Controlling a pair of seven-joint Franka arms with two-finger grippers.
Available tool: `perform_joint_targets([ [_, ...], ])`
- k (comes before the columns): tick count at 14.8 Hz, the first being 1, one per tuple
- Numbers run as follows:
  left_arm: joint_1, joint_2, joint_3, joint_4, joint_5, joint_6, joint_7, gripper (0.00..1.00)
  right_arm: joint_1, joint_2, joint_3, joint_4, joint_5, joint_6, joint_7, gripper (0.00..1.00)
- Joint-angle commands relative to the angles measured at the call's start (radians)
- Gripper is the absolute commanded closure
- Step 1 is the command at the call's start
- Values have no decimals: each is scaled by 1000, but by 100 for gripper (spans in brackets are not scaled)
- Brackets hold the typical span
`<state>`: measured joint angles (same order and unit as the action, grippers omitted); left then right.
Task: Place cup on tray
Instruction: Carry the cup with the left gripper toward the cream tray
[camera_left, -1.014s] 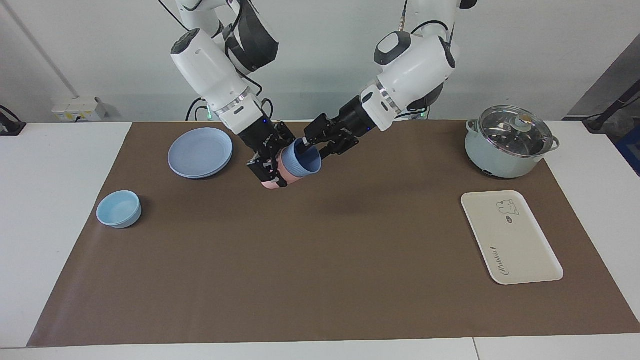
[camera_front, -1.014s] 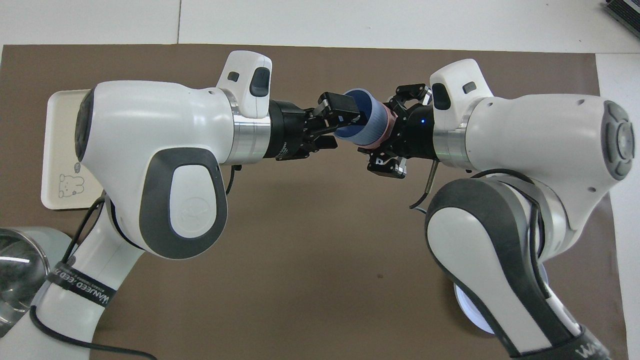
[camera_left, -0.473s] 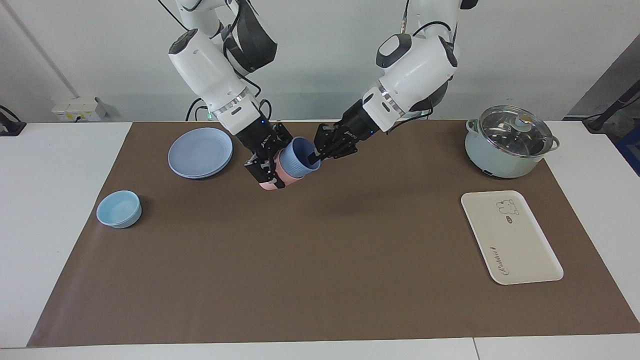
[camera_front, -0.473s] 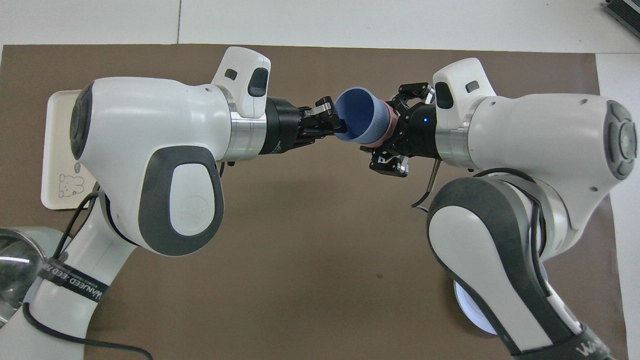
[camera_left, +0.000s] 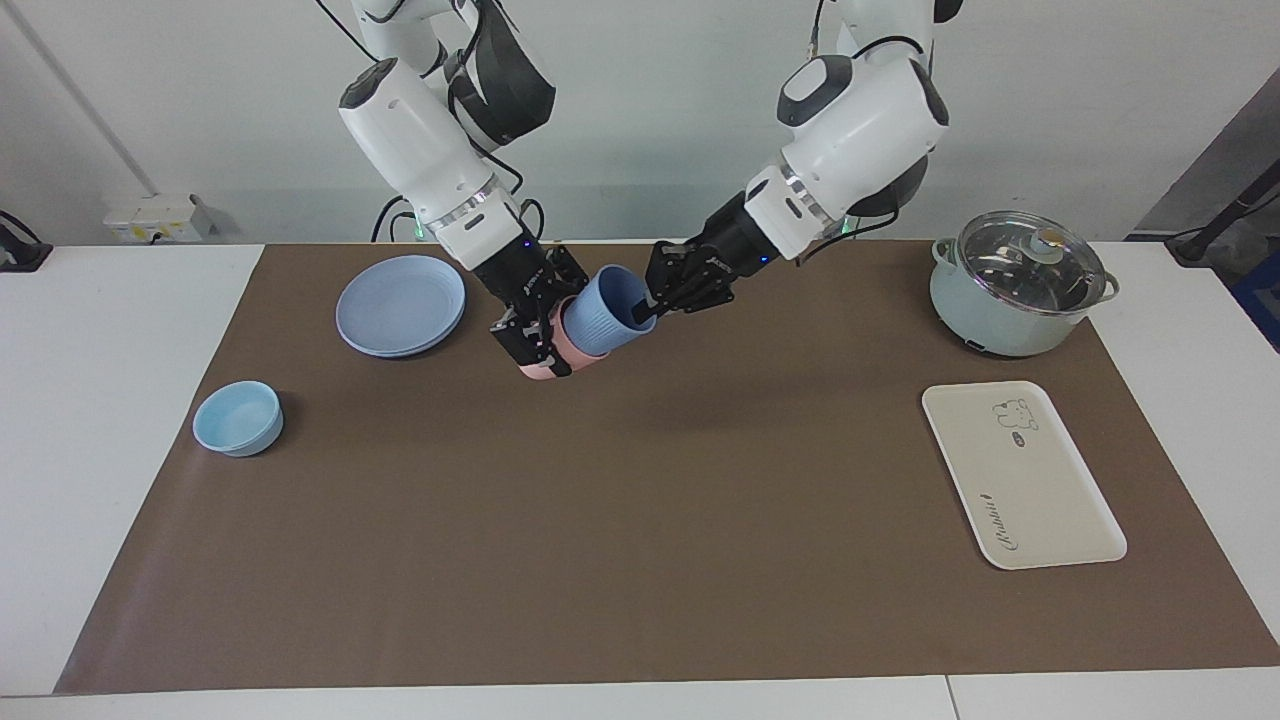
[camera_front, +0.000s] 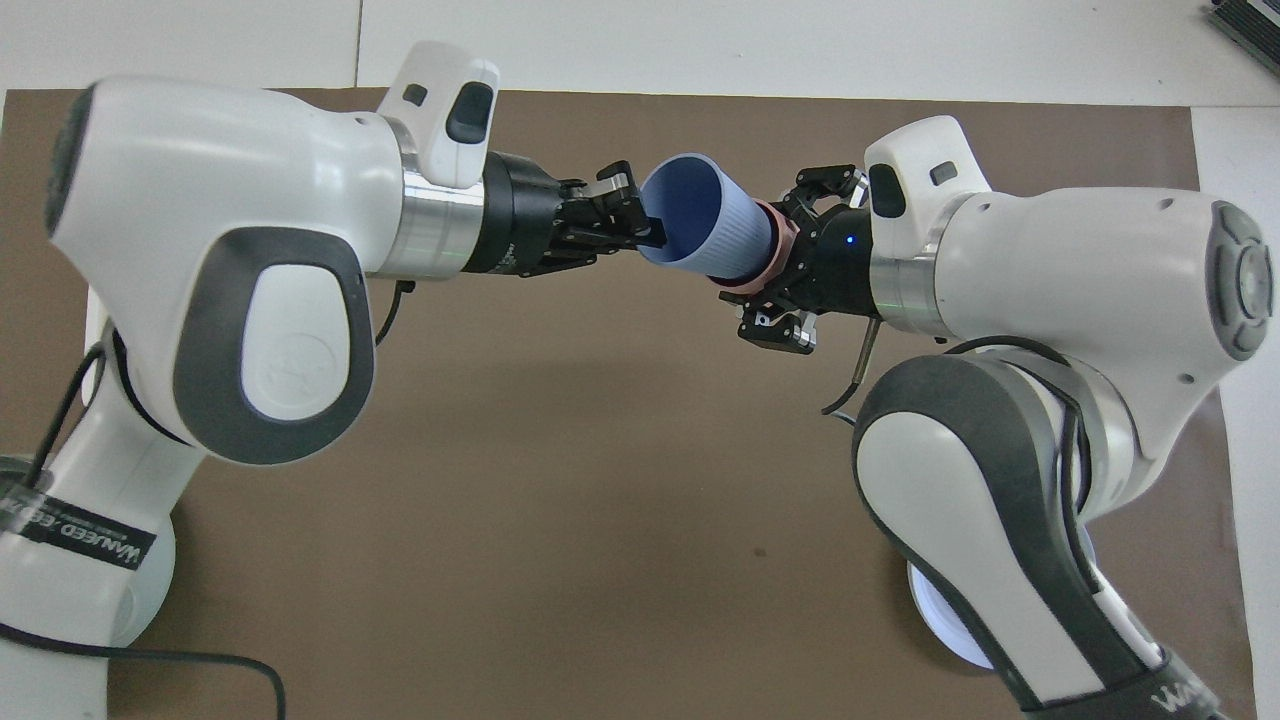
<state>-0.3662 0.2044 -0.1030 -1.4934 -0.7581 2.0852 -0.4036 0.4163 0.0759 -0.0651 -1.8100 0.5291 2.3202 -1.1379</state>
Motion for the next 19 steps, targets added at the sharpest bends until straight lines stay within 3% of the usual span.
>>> perform_joint_targets([
  [1,68,27,9,99,96,-85,0,100,-2,-2,4,0,-18,1,26,100],
  [5,148,-17,28,94,424,-168,2,100,-62,4,1,-9,18,74,14,100],
  [6,174,-23,29,82,492,-168,6,100,-86,4,1,-15,81,99,0,100],
  [9,295,-54,31,7,546,-159,38,100,-181,30,-1,-28,390,139,-185,100],
  [12,438,-117,31,-131,562,-117,275,100,-318,105,1,-20,693,81,-418,100],
  [16,570,-116,34,-195,572,-60,443,100,-442,195,-1,-17,911,-43,-568,100],
  [19,645,-77,32,-287,661,77,575,100,-537,278,1,-15,959,-164,-696,100],
])
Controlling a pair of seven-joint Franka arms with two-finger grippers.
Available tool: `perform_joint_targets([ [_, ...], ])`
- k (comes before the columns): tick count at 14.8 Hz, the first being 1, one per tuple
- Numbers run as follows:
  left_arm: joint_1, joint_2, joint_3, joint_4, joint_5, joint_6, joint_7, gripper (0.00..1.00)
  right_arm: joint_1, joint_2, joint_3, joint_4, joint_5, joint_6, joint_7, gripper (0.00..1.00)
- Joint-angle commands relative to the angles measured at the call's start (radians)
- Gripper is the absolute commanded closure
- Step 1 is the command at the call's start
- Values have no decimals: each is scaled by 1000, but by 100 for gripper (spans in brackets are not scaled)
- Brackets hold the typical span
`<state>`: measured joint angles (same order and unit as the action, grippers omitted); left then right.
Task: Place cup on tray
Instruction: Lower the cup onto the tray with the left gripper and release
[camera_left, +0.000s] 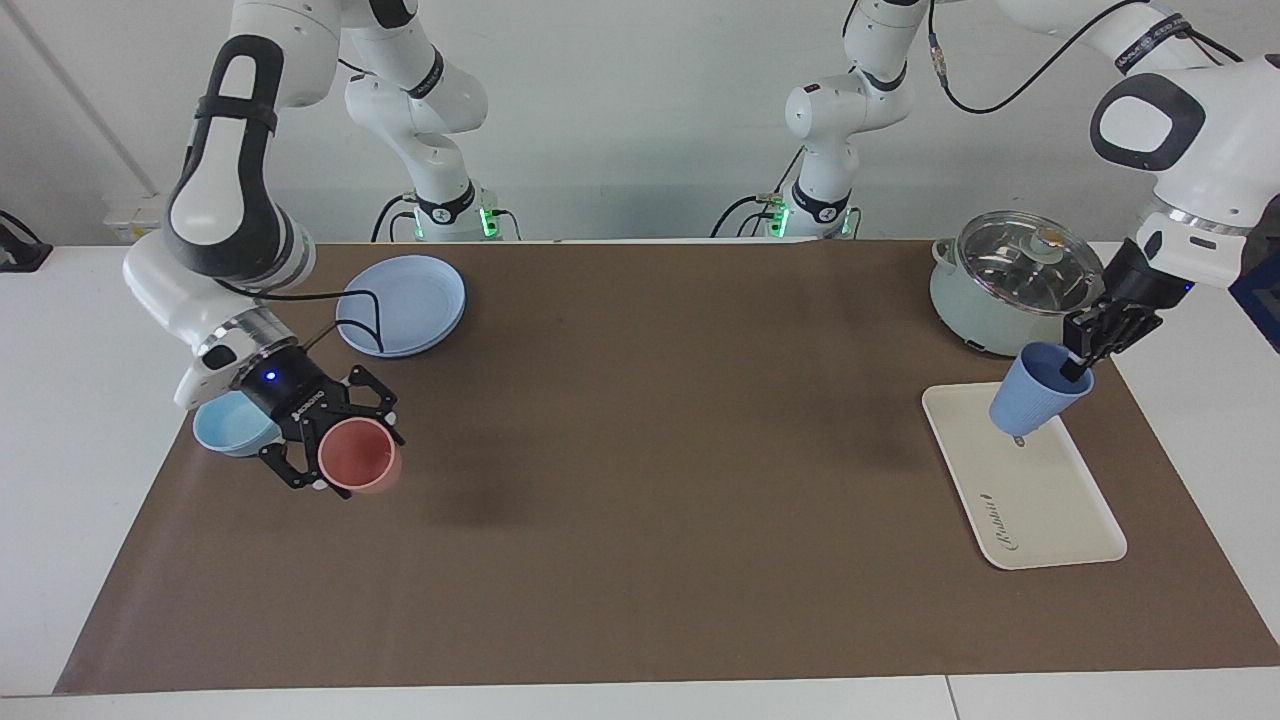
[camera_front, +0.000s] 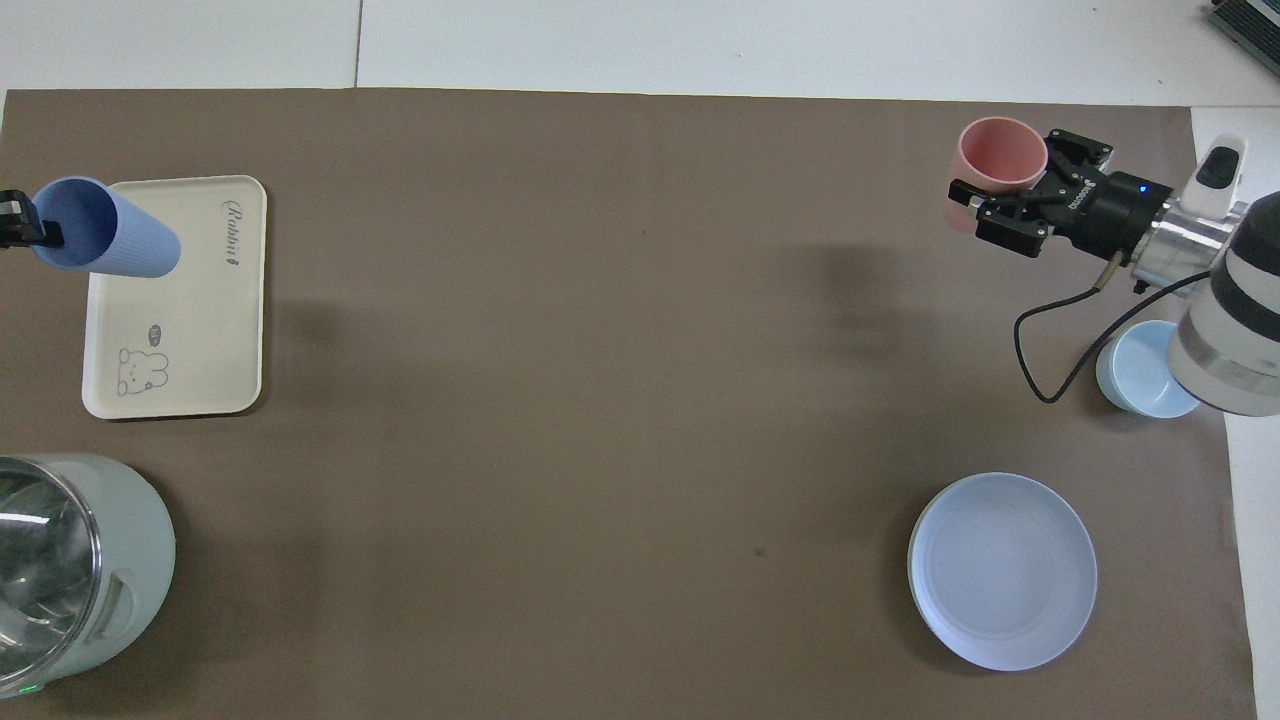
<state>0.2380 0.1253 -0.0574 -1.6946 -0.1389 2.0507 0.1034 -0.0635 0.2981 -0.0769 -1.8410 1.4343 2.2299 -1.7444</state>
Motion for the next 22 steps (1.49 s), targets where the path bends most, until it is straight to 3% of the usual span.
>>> perform_joint_targets([
  [1,58,35,-15,-97,42,156,75,100,-93,106,12,20,113,-141,-192,100],
  [7,64,177,-12,-80,-65,166,73,100,-156,202,11,5,164,-252,-453,100],
  [10,75,195,-12,-76,-89,170,72,100,-177,248,12,5,193,-303,-553,100],
  [13,76,209,-12,-33,-117,151,67,18,-161,280,12,-15,293,-349,-644,100],
  [14,75,220,-12,-2,-116,128,62,0,-148,280,12,-21,299,-352,-661,100],
  [17,64,255,-9,158,-104,-69,53,0,-148,280,11,-27,298,-352,-665,100],
  [18,60,264,-9,226,-87,-158,21,0,-147,279,11,-33,298,-348,-667,42],
  [19,47,267,-10,281,-46,-229,-31,0,-147,276,11,-40,298,-342,-665,0],
  [22,-70,263,-6,394,93,-410,-120,0,-148,273,11,-38,296,-352,-656,0],
])
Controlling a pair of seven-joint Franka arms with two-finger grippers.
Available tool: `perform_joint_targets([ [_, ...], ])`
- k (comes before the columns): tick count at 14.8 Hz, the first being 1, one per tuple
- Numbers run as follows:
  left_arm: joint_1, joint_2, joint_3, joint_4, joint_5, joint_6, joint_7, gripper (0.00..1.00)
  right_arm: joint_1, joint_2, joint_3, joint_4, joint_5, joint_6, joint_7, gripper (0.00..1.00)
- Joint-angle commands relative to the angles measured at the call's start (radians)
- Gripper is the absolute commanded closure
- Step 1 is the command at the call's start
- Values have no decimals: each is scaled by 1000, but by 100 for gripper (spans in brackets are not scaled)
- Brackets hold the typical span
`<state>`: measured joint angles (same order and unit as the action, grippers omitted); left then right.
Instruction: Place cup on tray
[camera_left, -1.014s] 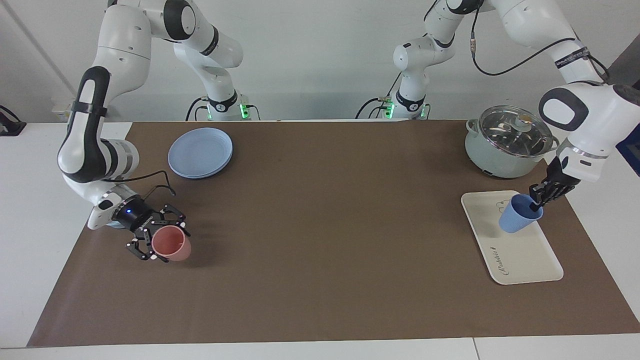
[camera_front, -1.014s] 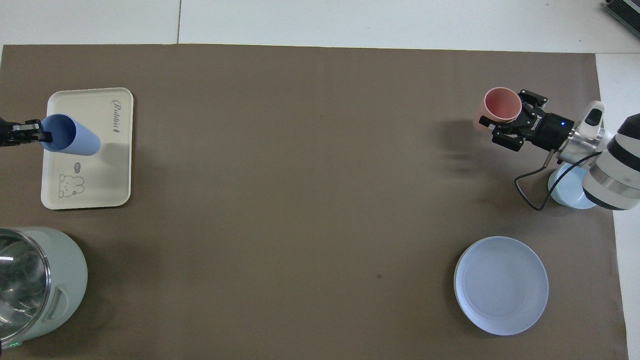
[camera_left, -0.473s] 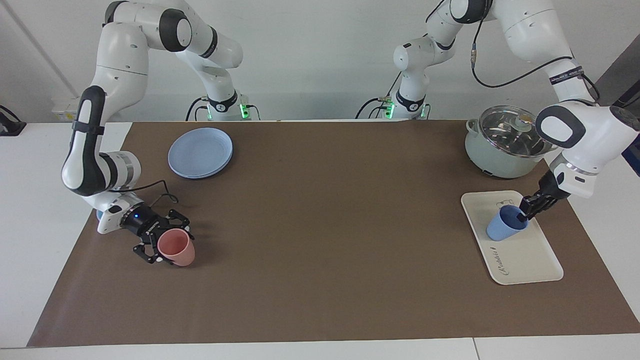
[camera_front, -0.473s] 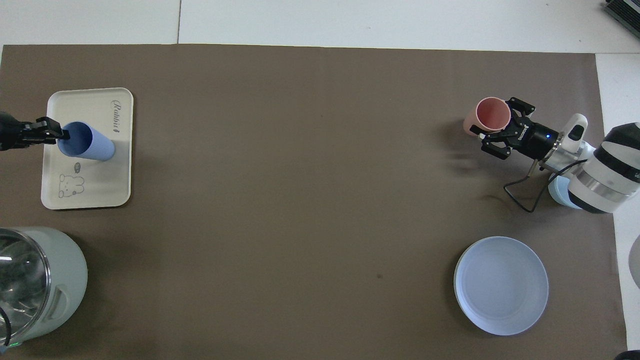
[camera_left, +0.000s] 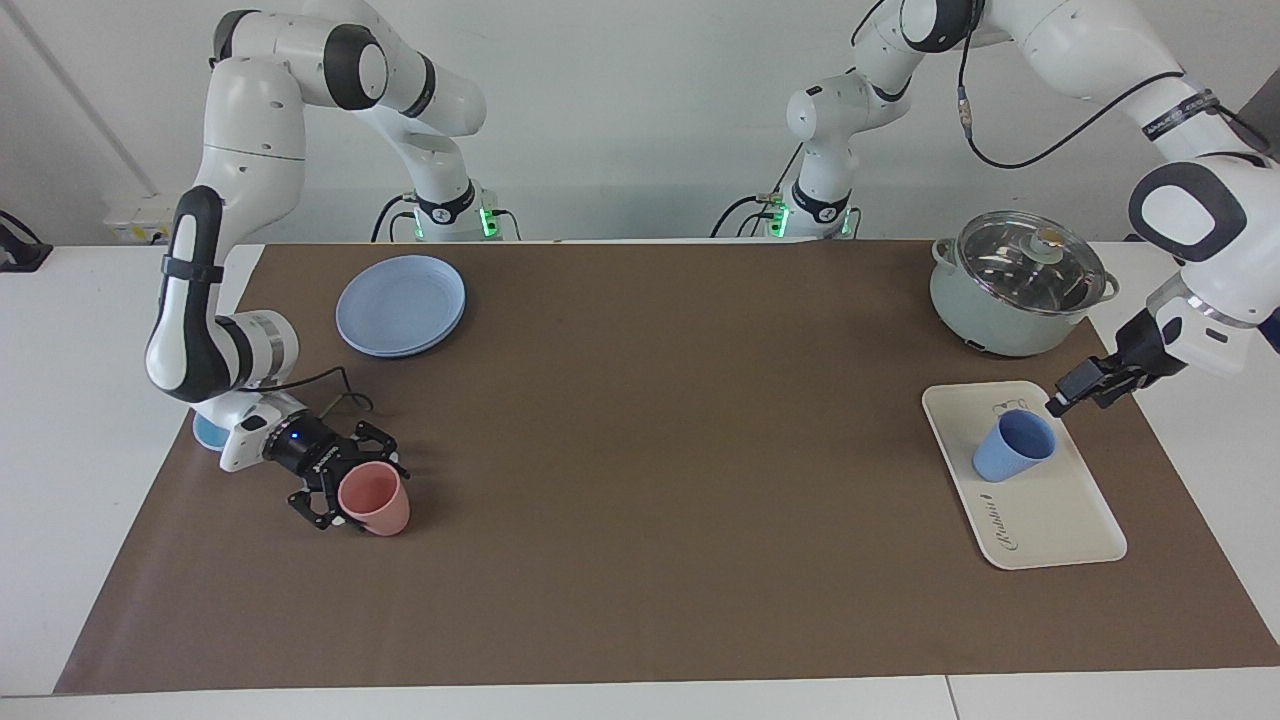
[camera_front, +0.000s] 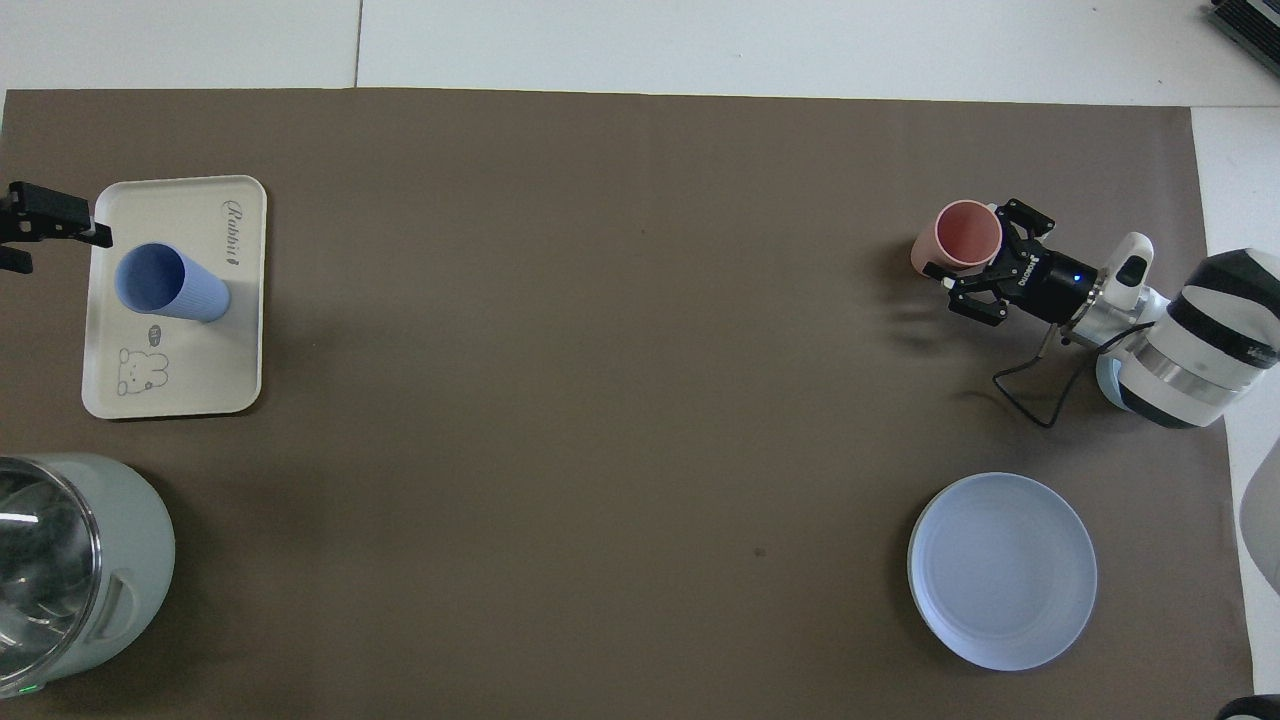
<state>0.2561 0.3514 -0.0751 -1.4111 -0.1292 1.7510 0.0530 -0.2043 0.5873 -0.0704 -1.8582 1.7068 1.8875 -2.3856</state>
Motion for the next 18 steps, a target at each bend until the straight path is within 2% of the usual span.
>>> perform_joint_targets([
  [1,-128,28,12,124,133,-160,-84,0,-7,-20,3,-21,13,-8,-12,0],
  [5,-245,-89,0,103,201,-205,-125,0,-6,-98,-3,-21,-33,15,77,0],
  [11,-293,-333,-6,-158,191,-196,-122,0,-38,-225,-6,-21,-188,13,279,0],
  [16,-307,-437,-9,-264,163,-199,-119,0,-40,-420,-11,-10,-556,77,713,0],
  [18,-295,-439,-6,-261,99,-191,-119,0,-27,-475,-9,-9,-697,84,868,0],
])
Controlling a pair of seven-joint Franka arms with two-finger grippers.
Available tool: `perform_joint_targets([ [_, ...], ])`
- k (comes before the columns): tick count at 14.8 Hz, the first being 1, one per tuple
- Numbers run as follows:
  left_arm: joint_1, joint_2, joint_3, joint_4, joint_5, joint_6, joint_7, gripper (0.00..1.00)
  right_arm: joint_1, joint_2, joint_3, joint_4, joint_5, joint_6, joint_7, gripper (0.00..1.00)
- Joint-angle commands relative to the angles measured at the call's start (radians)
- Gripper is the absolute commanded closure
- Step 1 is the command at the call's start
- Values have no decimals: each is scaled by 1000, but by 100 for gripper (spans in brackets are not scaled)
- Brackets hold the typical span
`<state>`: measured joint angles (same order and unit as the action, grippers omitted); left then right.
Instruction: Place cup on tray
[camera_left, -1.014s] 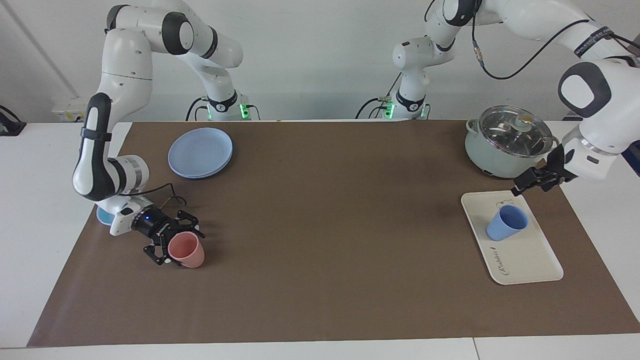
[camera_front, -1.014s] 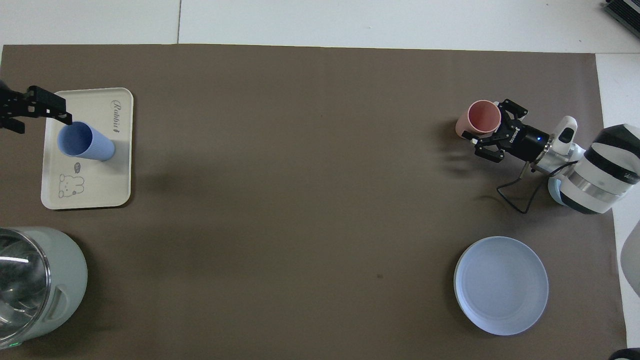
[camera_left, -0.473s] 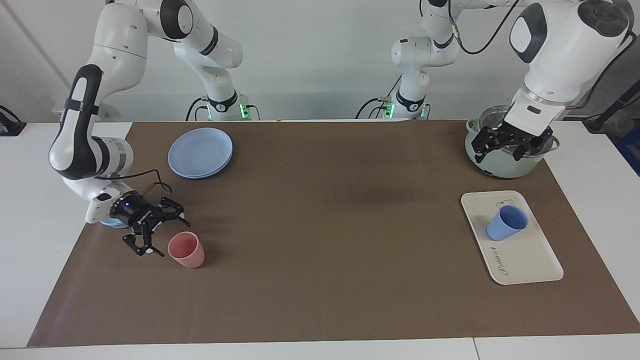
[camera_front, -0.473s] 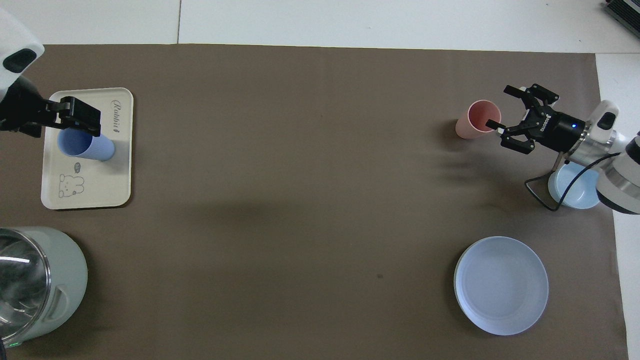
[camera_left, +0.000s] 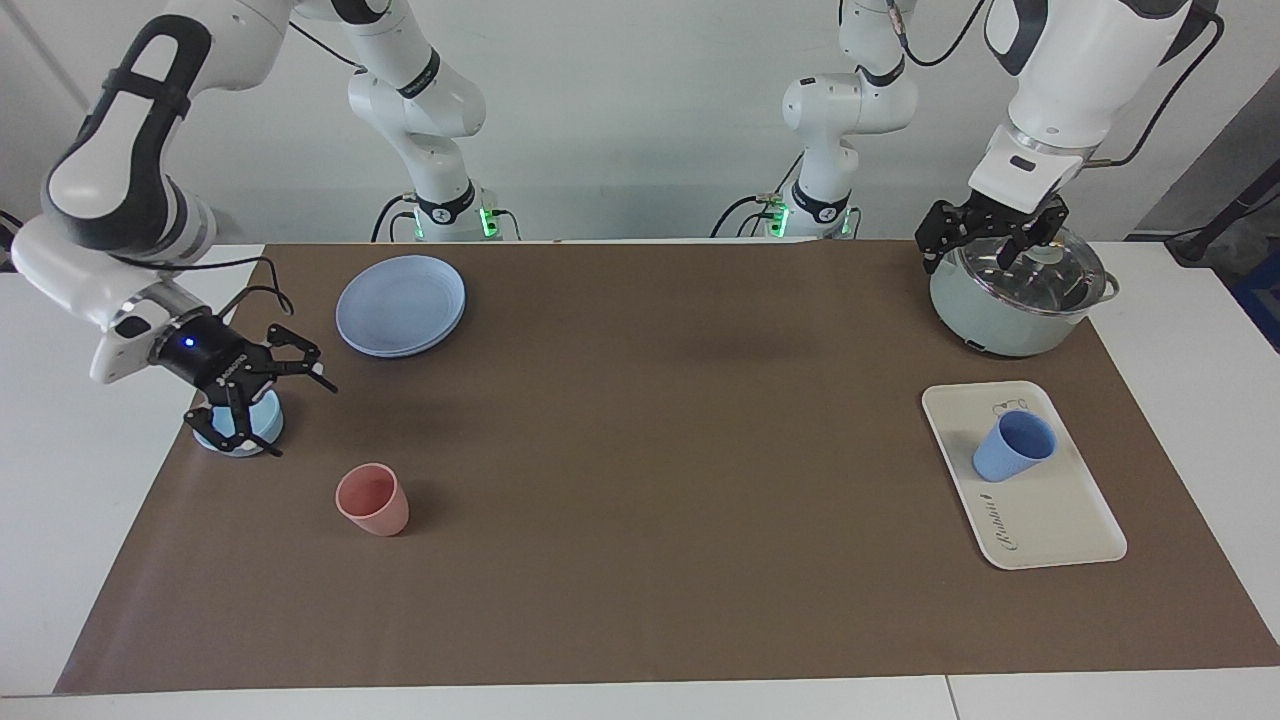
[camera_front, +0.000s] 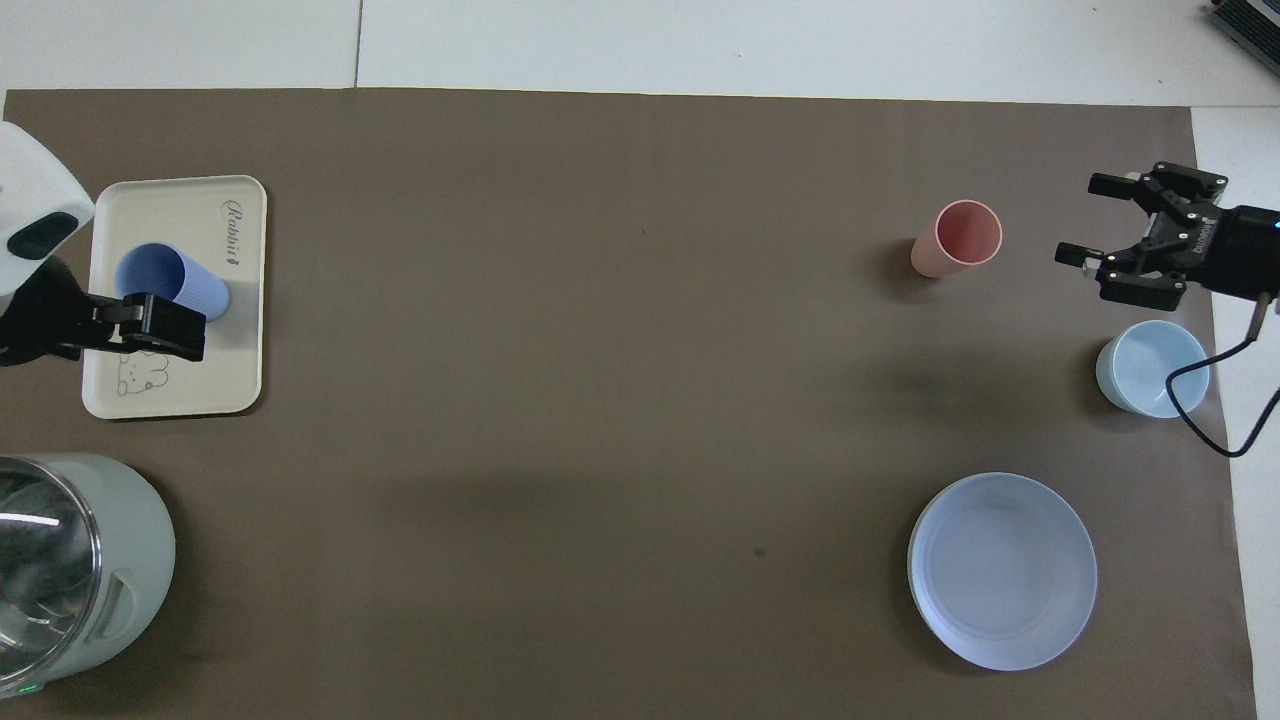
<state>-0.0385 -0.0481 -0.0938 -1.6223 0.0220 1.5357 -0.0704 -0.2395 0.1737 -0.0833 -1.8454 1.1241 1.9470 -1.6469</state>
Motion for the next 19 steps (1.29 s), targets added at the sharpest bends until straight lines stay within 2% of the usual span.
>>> perform_joint_targets([
  [1,2,-39,19,-48,-81,24,6,0,20,-81,5,-17,-191,45,212,0],
  [3,2,-39,22,-47,-85,24,6,0,90,-109,10,-18,-353,119,373,0],
  [6,2,-32,22,-31,-83,38,12,0,193,-126,8,-18,-522,185,576,0],
  [10,5,-24,25,-25,-76,70,9,0,299,-160,8,-17,-769,211,934,0],
  [13,40,13,26,47,-77,38,7,0,394,-187,11,-17,-999,193,1301,0],
  [15,52,57,26,107,-74,-23,7,0,425,-207,19,12,-1130,114,1456,0],
  [17,52,86,26,137,-71,-31,7,0,413,-200,17,119,-1146,-36,1518,0],
  [19,39,80,25,125,-30,-29,4,0,379,-200,5,210,-1141,-175,1541,0],
])
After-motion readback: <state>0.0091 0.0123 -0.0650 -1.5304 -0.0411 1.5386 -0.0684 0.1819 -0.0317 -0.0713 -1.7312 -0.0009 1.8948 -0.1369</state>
